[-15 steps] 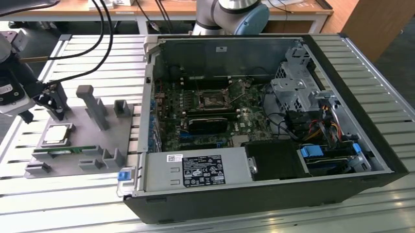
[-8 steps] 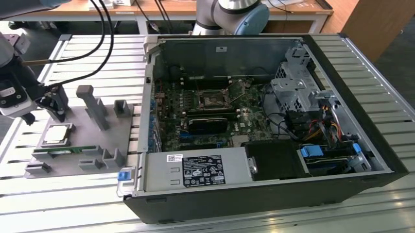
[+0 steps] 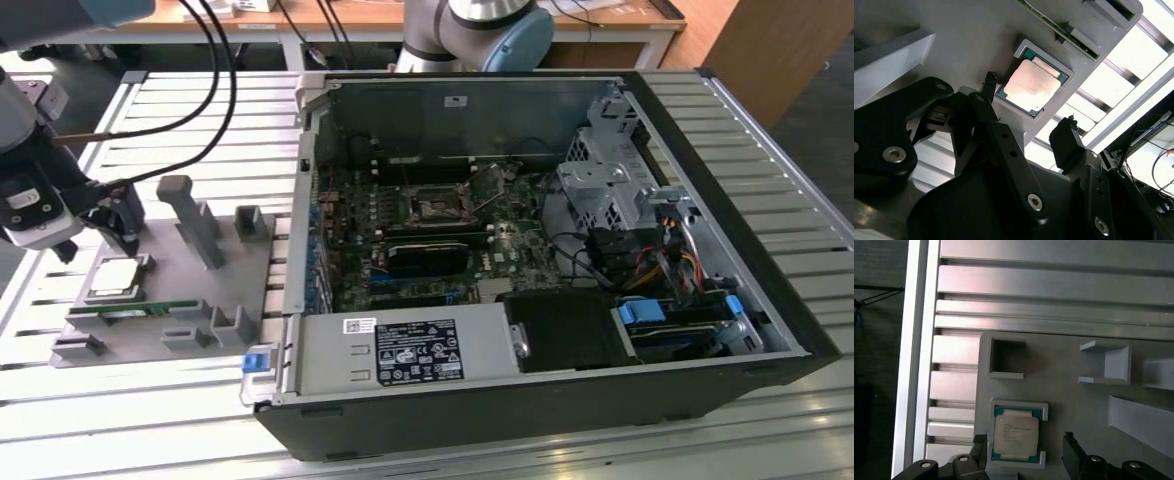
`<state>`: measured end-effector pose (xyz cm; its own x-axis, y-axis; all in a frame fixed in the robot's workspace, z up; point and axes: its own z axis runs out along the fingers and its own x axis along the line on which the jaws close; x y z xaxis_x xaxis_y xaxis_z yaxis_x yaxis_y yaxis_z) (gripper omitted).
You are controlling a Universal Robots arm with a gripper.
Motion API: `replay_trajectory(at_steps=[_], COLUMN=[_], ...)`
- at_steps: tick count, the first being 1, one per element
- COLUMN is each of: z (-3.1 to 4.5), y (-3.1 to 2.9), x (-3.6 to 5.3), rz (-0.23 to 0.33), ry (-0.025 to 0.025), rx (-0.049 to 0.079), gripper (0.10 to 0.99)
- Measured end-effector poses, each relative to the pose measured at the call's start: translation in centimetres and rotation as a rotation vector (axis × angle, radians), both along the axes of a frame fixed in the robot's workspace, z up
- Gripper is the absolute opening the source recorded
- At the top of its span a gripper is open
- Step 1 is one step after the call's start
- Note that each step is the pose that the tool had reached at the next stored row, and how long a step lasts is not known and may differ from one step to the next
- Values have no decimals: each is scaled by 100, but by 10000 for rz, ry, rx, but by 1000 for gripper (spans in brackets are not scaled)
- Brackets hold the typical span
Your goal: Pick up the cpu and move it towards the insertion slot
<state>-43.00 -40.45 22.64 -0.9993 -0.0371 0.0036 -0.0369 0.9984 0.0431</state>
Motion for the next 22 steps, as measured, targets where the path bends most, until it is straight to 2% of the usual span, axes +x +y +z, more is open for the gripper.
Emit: replay_trajectory(at_steps=[22], z=[-250], y=[-41], x=[-35], rz=[1], ry=[0], rx=[1], gripper=[706])
